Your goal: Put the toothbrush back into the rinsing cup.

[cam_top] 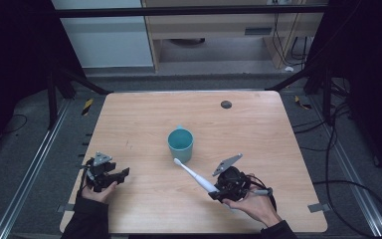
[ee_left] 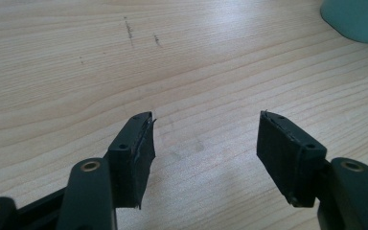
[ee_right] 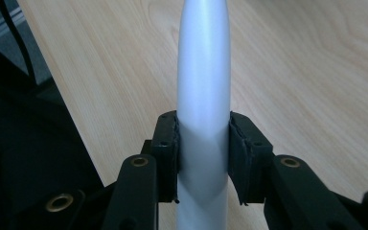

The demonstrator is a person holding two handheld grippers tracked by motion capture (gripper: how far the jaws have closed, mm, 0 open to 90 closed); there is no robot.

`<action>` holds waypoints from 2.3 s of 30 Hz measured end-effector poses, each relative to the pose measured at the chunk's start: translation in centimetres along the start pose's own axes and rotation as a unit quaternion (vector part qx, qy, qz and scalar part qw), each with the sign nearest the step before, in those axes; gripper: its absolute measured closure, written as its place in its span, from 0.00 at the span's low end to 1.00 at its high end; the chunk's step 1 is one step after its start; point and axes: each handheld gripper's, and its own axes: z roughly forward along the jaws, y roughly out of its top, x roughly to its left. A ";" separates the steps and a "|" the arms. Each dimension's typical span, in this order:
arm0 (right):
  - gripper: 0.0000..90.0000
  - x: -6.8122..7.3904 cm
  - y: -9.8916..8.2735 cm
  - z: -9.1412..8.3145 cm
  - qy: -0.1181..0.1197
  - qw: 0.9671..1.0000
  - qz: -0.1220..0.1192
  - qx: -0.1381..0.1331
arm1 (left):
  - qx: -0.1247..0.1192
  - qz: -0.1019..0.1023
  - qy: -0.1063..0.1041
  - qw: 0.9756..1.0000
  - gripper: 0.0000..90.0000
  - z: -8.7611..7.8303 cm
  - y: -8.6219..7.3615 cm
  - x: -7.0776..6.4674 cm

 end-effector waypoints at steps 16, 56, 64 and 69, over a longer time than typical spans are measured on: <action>0.74 -1.0 -0.2 -2.7 -0.016 0.988 0.039 -0.151 | 0.001 -0.001 0.000 1.000 0.42 0.1 0.0 0.0; 0.74 -3.6 6.3 -1.9 -0.117 0.917 0.118 -0.363 | -0.009 -0.010 0.003 1.000 0.42 -0.1 -0.1 0.2; 0.74 -4.2 8.2 -1.1 -0.133 0.905 0.128 -0.383 | -0.010 -0.011 0.003 1.000 0.42 -0.2 0.0 0.2; 0.74 -4.4 9.3 -0.1 -0.141 0.899 0.135 -0.391 | -0.011 -0.013 0.002 1.000 0.42 -0.2 -0.1 0.3</action>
